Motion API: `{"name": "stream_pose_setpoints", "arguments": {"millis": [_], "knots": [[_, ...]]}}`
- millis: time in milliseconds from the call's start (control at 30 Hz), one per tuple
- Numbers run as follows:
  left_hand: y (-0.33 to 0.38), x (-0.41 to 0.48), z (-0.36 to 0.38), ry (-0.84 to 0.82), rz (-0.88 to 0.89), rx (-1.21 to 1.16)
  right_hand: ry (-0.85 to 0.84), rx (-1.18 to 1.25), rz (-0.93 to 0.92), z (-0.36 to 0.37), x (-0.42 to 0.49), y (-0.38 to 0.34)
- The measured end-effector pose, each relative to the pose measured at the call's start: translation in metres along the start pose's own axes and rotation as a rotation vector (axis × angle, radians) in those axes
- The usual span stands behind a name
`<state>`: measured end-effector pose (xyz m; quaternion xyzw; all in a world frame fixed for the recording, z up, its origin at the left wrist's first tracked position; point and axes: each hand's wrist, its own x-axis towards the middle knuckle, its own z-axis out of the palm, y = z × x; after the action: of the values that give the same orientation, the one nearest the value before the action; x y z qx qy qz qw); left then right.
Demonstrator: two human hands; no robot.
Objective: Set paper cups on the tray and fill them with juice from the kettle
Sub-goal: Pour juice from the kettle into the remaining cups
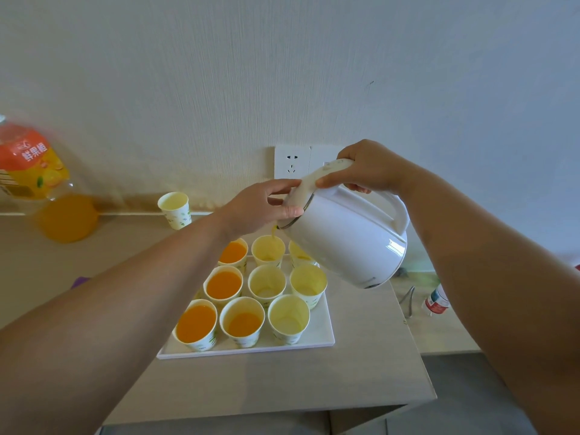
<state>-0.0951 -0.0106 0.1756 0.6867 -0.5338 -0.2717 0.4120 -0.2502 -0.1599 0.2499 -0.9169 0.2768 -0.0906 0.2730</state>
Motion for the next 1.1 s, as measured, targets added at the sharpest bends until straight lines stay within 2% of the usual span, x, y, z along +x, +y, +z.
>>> {"name": "stream_pose_setpoints", "arguments": {"millis": [1100], "knots": [[0.006, -0.004, -0.001, 0.003, 0.021, -0.062, -0.025, -0.096, 0.013, -0.009, 0.001, -0.013]]}}
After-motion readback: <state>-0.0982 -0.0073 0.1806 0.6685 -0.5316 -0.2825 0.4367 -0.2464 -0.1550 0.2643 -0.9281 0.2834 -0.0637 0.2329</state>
